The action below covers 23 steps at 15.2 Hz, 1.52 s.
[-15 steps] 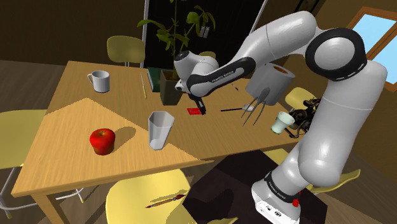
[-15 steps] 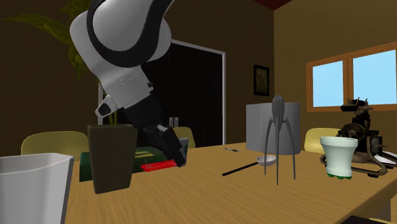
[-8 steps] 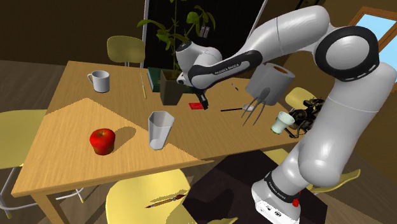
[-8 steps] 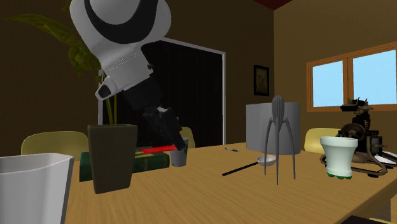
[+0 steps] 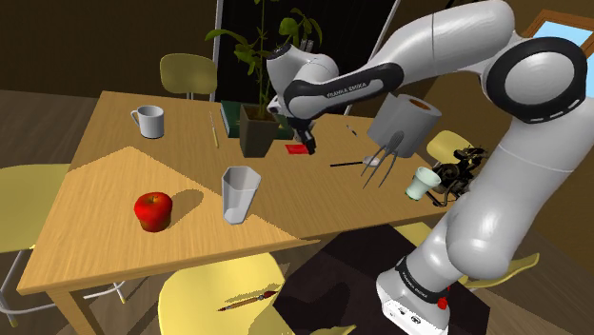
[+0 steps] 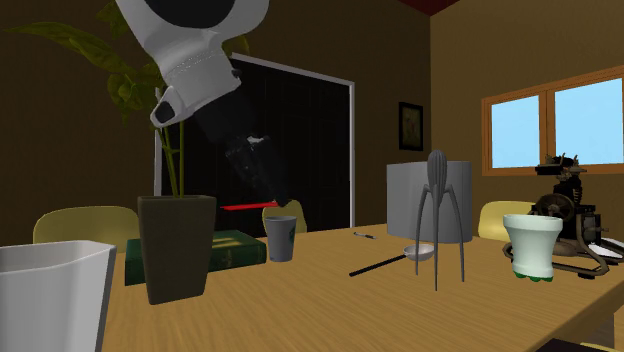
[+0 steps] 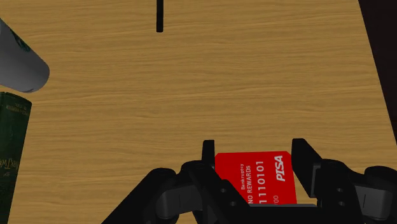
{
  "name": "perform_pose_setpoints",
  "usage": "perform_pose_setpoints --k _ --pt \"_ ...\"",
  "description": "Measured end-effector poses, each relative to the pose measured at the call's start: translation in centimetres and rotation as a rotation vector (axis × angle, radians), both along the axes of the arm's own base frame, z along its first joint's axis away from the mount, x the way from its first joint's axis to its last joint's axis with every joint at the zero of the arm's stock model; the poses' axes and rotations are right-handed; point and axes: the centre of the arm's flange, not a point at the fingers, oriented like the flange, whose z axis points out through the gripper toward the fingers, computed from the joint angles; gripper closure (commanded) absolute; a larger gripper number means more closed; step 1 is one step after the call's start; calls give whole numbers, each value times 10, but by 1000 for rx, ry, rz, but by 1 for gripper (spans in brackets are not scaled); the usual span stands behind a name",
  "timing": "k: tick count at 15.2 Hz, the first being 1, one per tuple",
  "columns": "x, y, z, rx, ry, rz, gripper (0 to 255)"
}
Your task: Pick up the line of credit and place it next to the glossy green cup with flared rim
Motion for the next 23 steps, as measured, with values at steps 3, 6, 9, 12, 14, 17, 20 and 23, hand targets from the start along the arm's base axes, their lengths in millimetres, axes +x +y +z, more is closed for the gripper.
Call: perform_pose_setpoints --k 3,6,9,12,14,17,20,23 --pt "0 0 14 0 0 0 255" --pt "-15 -26 17 0 0 -1 255" --pt "-34 -59 19 0 0 -1 255" --pt "-51 -91 19 -1 0 -1 255" --pt "-66 -113 16 -1 1 -1 255" --pt "-91 -145 16 -1 0 -1 255" --pt "-113 -177 18 0 0 -2 255" --pt "-130 -214 19 0 0 -2 255"
